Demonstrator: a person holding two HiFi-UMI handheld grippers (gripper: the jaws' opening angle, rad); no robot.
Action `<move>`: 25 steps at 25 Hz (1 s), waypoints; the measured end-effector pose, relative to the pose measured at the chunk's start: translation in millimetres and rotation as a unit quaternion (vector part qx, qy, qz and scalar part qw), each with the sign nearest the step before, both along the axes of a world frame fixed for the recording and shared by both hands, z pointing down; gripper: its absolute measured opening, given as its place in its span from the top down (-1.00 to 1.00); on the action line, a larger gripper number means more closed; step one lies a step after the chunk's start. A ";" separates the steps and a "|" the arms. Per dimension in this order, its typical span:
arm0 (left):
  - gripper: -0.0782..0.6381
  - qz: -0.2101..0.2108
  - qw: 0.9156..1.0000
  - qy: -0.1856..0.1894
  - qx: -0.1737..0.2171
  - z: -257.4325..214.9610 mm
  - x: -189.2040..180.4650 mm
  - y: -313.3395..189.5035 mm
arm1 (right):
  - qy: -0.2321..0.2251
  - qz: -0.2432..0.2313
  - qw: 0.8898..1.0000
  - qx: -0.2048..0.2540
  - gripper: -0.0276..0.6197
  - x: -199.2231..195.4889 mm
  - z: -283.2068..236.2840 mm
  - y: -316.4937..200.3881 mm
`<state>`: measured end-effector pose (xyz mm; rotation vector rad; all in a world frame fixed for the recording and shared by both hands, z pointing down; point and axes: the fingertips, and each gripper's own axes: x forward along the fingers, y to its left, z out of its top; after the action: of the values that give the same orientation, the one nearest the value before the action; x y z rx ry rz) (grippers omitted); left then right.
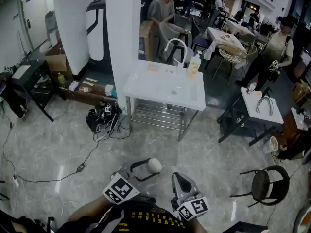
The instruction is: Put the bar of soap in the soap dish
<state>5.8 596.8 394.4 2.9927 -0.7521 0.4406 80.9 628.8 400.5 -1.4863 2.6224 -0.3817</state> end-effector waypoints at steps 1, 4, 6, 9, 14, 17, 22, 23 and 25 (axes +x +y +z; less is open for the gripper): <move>0.06 0.001 1.000 0.000 0.000 -0.5 -2.0 0.7 | 0.000 -0.001 1.000 0.001 0.91 -2.7 -0.6 0.6; 0.06 0.001 1.000 0.000 0.002 -2.1 -6.9 2.1 | -0.002 -0.003 1.000 0.001 0.91 -9.3 -0.8 2.5; 0.06 -0.001 1.000 0.000 0.005 -2.5 -8.8 2.0 | -0.004 -0.004 1.000 -0.001 0.91 -11.3 1.1 3.8; 0.06 -0.004 1.000 -0.003 0.006 -0.5 -8.3 0.4 | -0.007 -0.003 1.000 -0.003 0.91 -10.2 4.5 3.8; 0.06 -0.003 1.000 -0.011 0.007 1.0 -7.0 -5.6 | -0.026 0.006 1.000 -0.005 0.91 -6.0 6.0 -4.1; 0.06 -0.006 1.000 -0.018 0.008 1.8 -14.7 -17.6 | -0.039 0.012 0.999 -0.009 0.76 -9.9 3.6 -15.0; 0.06 -0.011 1.000 -0.021 0.013 0.6 -30.4 -53.7 | -0.044 0.021 0.999 -0.018 0.61 -17.7 3.1 -44.9; 0.06 -0.010 1.000 -0.019 0.014 0.0 -33.1 -62.6 | -0.046 0.025 0.998 -0.018 0.61 -19.0 2.5 -53.5; 0.06 -0.005 1.000 -0.017 0.017 -1.0 -37.8 -81.9 | -0.050 0.035 0.998 -0.019 0.62 -21.9 1.1 -74.0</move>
<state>-31.9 514.9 393.4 3.0194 -0.7834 0.4846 59.0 554.8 401.5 -1.5241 2.4926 -0.4885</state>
